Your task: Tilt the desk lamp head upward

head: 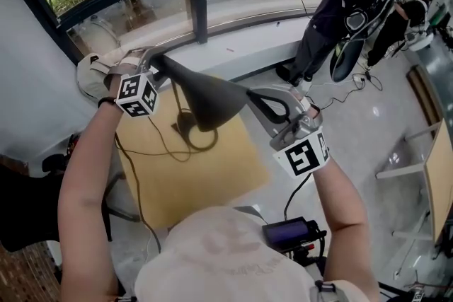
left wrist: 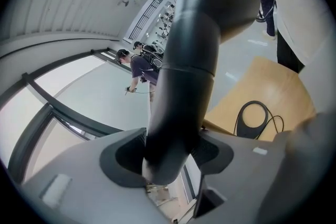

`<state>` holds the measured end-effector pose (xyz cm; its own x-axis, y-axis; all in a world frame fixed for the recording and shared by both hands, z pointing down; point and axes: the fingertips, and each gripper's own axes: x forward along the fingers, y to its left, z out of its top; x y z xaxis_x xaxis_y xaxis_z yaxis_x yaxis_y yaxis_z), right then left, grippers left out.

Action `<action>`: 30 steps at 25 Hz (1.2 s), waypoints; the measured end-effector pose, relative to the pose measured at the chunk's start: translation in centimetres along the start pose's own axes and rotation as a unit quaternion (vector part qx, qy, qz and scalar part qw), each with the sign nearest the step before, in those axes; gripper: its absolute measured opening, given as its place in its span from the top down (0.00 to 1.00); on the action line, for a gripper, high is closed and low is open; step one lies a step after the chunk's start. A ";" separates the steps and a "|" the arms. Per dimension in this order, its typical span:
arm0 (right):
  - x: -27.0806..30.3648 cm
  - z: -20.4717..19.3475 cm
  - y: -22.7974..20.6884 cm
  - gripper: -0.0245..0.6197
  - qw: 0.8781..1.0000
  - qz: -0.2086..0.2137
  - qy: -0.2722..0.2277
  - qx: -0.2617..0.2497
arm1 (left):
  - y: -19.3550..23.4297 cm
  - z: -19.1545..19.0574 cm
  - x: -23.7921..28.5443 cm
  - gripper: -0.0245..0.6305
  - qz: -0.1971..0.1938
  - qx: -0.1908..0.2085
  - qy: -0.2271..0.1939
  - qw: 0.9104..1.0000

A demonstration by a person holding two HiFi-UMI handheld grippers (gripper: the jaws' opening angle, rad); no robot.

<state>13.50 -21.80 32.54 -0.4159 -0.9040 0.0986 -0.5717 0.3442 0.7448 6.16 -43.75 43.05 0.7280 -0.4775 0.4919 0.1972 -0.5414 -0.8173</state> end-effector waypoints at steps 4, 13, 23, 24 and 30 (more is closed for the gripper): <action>0.6 1.5 -1.4 0.92 1.000 0.006 -0.003 -0.020 | -0.3 -0.2 0.2 0.63 0.003 -0.008 0.003 1.000; 1.6 1.9 -2.7 0.93 0.999 0.024 0.025 -0.030 | -0.6 -0.9 -0.1 0.66 0.012 0.028 -0.002 1.000; 2.2 2.3 -2.9 0.93 0.998 0.040 0.033 -0.036 | -0.4 -2.4 -1.0 0.62 0.033 0.102 0.019 0.994; 2.2 2.2 -2.9 0.93 0.998 0.040 0.034 -0.035 | -0.4 -2.8 -1.2 0.62 0.035 0.103 0.023 0.994; 1.7 2.1 -3.2 0.93 0.998 0.039 0.038 -0.033 | -0.2 -4.2 -1.8 0.65 0.042 0.092 0.036 0.994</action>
<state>13.16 -23.91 28.94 -0.4011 -0.8929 0.2047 -0.4913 0.3983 0.7746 2.07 -45.66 43.61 0.6999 -0.5674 0.4337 0.2582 -0.3652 -0.8944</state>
